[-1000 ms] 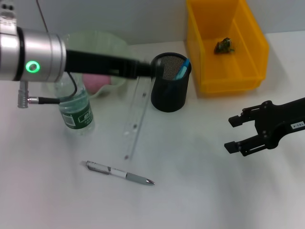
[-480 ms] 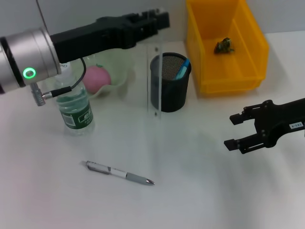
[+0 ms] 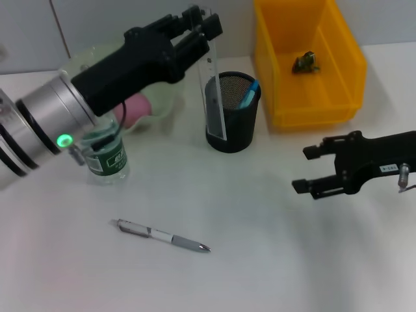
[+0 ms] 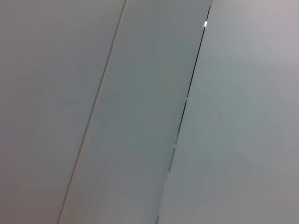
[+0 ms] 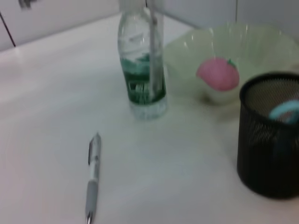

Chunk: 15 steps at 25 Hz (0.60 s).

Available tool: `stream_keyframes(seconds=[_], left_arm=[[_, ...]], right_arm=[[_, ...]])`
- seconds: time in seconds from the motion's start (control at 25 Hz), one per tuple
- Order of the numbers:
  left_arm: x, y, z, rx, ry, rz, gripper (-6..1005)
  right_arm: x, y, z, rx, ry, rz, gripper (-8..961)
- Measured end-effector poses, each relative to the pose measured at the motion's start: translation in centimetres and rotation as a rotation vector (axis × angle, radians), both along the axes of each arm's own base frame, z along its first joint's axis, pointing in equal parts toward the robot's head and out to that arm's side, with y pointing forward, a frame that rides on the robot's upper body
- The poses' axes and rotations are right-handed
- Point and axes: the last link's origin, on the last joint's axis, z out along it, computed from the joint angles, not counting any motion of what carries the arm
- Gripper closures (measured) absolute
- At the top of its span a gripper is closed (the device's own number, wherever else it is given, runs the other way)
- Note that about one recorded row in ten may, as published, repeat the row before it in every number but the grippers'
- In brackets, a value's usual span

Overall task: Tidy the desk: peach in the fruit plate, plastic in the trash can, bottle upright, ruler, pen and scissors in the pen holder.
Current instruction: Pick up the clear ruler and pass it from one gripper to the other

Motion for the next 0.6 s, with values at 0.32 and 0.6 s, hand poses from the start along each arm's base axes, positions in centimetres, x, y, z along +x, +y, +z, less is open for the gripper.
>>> stream_keyframes(seconds=[0.32,0.6], left_arm=[[-0.2,-1.5,-2.5,0.126,0.025,-0.008,574],[-1.0,-2.9,-4.4,0.247,0.045,0.022,567]], right_arm=[[1.1,-0.5,-0.3,0.151,0.143,0.047,156],[2.4,-2.0,-1.7,0.281,0.295,0.106,157]])
